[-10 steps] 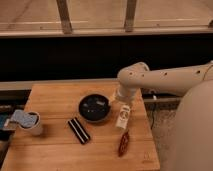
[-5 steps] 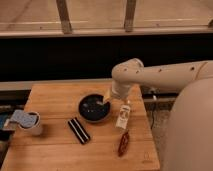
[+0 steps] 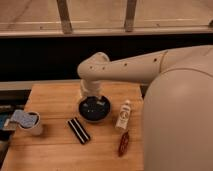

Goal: Place the white sponge in the ceramic bowl

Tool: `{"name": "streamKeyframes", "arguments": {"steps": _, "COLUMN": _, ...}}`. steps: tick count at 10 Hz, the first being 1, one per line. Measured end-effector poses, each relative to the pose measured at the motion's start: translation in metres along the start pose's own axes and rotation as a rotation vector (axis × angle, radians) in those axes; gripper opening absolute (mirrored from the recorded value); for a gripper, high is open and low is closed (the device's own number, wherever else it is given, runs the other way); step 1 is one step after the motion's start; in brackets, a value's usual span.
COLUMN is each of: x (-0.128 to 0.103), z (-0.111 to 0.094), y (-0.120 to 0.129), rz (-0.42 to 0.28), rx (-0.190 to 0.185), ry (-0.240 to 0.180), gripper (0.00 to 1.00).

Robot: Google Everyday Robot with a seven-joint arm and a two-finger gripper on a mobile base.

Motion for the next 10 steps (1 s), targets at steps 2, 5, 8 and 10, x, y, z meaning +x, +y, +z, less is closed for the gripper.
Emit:
{"name": "streamKeyframes", "arguments": {"steps": 2, "x": -0.017, "z": -0.005, "y": 0.056, "rz": -0.148, "rx": -0.019, "ry": -0.028, "gripper": 0.67}}
{"name": "streamKeyframes", "arguments": {"steps": 5, "x": -0.028, "z": -0.018, "y": 0.142, "rz": -0.351, "rx": -0.08, "ry": -0.077, "gripper": 0.67}}
{"name": "streamKeyframes", "arguments": {"steps": 8, "x": -0.029, "z": -0.023, "y": 0.168, "rz": -0.41, "rx": -0.116, "ry": -0.099, "gripper": 0.67}}
{"name": "streamKeyframes", "arguments": {"steps": 10, "x": -0.029, "z": -0.023, "y": 0.168, "rz": -0.41, "rx": -0.116, "ry": -0.098, "gripper": 0.67}}
